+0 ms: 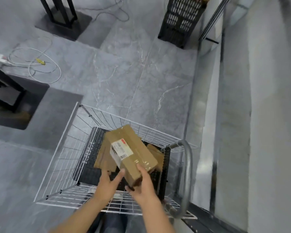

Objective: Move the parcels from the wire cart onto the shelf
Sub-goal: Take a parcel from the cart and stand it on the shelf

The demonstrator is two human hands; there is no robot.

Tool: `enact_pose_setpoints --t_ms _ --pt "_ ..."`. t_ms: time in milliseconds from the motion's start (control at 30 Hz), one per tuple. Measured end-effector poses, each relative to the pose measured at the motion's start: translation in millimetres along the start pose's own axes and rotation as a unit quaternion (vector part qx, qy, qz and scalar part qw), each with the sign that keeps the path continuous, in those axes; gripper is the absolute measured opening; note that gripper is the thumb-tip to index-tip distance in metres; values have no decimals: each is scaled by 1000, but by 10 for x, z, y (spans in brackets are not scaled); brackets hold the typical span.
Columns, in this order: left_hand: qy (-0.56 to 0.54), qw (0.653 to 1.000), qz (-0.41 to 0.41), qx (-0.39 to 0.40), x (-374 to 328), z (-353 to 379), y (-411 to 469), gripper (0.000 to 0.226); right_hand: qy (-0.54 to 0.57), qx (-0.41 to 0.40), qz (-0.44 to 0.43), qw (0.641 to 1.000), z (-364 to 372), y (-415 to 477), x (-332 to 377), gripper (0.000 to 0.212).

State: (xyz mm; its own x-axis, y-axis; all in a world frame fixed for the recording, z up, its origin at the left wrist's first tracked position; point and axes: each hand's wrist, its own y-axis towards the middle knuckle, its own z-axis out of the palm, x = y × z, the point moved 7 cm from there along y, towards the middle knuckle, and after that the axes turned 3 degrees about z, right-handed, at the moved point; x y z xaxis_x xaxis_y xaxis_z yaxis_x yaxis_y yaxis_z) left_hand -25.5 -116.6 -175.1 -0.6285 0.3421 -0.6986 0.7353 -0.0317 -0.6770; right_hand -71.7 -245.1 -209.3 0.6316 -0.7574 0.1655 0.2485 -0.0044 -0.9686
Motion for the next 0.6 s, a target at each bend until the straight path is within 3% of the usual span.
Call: enact_pose_setpoints --t_ms 67,200,333,367,433,467,500,533,600 --pt "-38 999 5 29 -306 -80 -170 111 38 23 -28 999 147 -343 -21 69" --pt "-121 983 107 86 -940 -282 -443 78 43 84 -49 994 496 -919 -23 55" --pt "-87 982 146 78 -1201 -579 -574 82 -17 61 -65 996 721 -1303 -98 59" --pt "-64 983 159 66 -1257 -675 -593 87 -39 31 -81 995 734 -1396 -110 66" --pt "-31 981 183 62 -1346 -841 -646 100 -101 -43 -167 980 728 -1567 -92 104" --pt "-13 979 192 70 -1388 -910 -685 109 -137 -78 -237 959 730 -1675 -64 123" --pt "5 976 200 85 -1428 -961 -734 116 -168 -105 -306 931 741 -1795 -46 128" --pt "22 973 207 99 -1461 -1006 -777 120 -184 -108 -361 908 781 -1915 -47 122" --pt "32 965 220 139 -1573 -1050 -909 116 -185 -88 -428 880 903 -2183 -100 87"
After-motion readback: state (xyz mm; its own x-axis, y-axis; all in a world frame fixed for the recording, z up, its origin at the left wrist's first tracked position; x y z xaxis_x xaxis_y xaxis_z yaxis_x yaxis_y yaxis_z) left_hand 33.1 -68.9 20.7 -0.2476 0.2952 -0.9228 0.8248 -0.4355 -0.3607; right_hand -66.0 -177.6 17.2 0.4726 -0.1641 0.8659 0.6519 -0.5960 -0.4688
